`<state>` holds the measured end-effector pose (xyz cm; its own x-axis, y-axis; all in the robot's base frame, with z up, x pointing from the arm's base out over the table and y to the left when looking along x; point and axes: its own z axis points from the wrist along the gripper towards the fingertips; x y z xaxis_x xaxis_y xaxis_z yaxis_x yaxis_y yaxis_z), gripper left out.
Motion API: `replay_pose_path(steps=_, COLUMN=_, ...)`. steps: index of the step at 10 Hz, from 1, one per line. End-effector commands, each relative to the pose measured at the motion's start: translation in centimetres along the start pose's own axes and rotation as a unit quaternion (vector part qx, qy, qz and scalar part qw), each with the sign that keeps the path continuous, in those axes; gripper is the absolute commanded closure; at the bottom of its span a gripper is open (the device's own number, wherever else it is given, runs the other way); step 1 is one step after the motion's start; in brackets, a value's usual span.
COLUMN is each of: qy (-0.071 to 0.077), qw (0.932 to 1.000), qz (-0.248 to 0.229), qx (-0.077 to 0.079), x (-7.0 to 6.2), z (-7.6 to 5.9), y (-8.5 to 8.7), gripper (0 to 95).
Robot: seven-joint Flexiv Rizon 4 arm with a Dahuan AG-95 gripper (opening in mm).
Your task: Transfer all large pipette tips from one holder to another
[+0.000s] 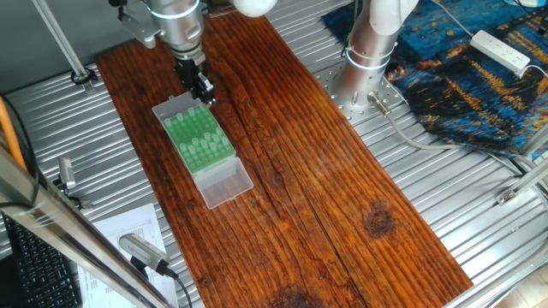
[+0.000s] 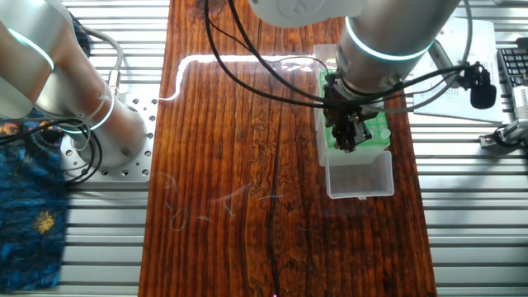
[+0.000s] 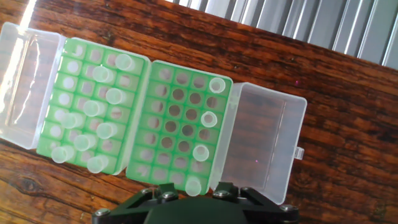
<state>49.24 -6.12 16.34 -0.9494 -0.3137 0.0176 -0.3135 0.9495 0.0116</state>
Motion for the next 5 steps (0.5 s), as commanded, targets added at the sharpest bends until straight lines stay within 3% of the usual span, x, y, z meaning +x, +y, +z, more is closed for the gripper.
replay_pose_path(steps=1, qy=-0.002, qw=1.0000, qz=0.002, qx=0.003, x=0.08, z=0.38, y=0.13, gripper=76.0)
replay_pose_path(steps=5, qy=-0.003, qw=0.9999, qz=-0.002, qx=0.012, x=-0.01, z=0.95, y=0.23, gripper=76.0)
